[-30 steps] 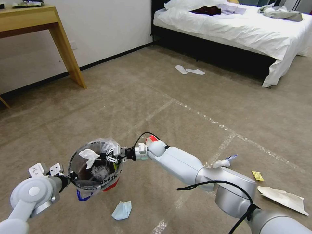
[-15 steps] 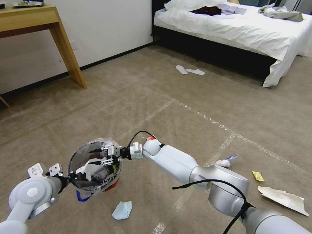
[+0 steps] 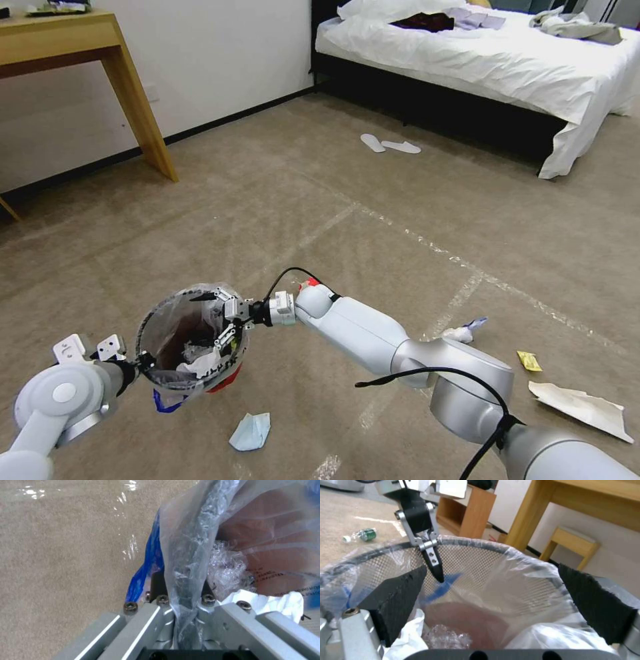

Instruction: Pick up the trash bin and place the garbage on the floor into it.

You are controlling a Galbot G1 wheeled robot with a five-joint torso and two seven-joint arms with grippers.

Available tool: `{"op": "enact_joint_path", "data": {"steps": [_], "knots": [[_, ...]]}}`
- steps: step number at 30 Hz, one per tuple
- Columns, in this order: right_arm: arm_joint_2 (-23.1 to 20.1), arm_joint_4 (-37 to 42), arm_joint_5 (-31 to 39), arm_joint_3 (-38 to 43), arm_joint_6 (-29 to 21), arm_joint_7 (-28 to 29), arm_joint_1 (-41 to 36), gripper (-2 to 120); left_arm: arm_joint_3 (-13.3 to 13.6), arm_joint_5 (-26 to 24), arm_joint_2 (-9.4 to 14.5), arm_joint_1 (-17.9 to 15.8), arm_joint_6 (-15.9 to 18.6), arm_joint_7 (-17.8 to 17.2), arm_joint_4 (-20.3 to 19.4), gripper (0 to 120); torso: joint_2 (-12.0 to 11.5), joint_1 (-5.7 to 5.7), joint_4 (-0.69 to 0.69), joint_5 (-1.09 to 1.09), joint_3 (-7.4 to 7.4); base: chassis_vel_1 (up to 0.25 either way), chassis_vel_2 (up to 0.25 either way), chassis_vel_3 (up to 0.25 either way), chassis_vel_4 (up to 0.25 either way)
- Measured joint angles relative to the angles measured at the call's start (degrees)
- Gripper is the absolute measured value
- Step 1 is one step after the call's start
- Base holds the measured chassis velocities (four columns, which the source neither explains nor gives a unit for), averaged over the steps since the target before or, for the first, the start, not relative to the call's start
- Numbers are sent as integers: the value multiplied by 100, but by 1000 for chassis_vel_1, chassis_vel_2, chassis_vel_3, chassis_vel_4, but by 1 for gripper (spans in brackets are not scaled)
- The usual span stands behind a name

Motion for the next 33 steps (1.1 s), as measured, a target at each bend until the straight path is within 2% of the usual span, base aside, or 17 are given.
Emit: {"op": "enact_joint_path", "data": {"steps": [2,9,11,12,14,18,20,21,24,25,26,27,28,29,30,31,33], "knots": [[-52,78,17,2,3,19,5,100,-7,-6,9,0,0,0,-5,1,0,0,0,0,0,0,0,0,0],[-628,1082,329,484,-52,427,44,100,-47,-39,51,0,-4,-6,-23,1,0,0,0,0,0,0,0,0,0],[-863,1498,363,852,-61,793,17,100,-73,-39,80,2,-4,-4,-6,1,0,0,0,1,0,0,0,0,0],[-863,1498,363,852,-61,793,17,100,-73,-39,80,2,-4,-4,-6,1,0,0,0,1,0,0,0,0,0],[-1143,1948,358,1380,-58,1306,-109,100,-94,-39,114,6,-4,0,6,1,0,0,0,1,0,0,0,0,0],[-1311,2270,288,1887,-74,1755,-281,100,-102,-37,114,14,0,5,5,1,0,0,0,1,0,0,0,0,0],[-1528,2780,176,2718,-159,2456,-752,100,-104,-19,75,33,6,5,5,1,0,0,1,2,0,0,0,0,0],[-1528,2780,176,2718,-159,2456,-752,100,-104,-19,75,33,6,5,5,1,0,0,1,2,0,0,0,0,0],[-1878,3444,27,3748,-286,3039,-1563,100,-104,15,45,40,9,5,14,1,0,0,-1,3,0,0,0,0,0],[-1878,3444,27,3748,-286,3039,-1563,100,-104,15,45,40,9,5,14,1,0,0,-1,3,0,0,0,0,0],[-2070,3785,-47,4289,-379,3257,-2003,100,-108,17,47,41,10,12,16,1,0,0,-2,2,-1,0,0,0,0],[-2070,3785,-47,4289,-379,3257,-2003,100,-108,17,47,41,10,12,16,1,0,0,-2,2,-1,0,0,0,0],[-2209,4054,-138,4781,-436,3483,-2470,100,-114,16,56,41,11,14,16,1,0,0,-2,2,0,0,0,0,0],[-2209,4054,-138,4781,-436,3483,-2470,100,-114,16,56,41,11,14,16,1,0,0,-2,2,0,0,0,0,0],[-2284,4306,-222,5300,-507,3648,-2999,100,-119,15,67,40,12,14,13,1,0,0,-3,2,0,0,0,0,0],[-2284,4306,-222,5300,-507,3648,-2999,100,-119,15,67,40,12,14,13,1,0,0,-3,2,0,0,0,0,0],[-2241,4678,-417,5950,-513,4101,-3731,100,-125,14,68,49,13,16,-13,1,0,0,-1,3,-1,0,0,0,0]]}}
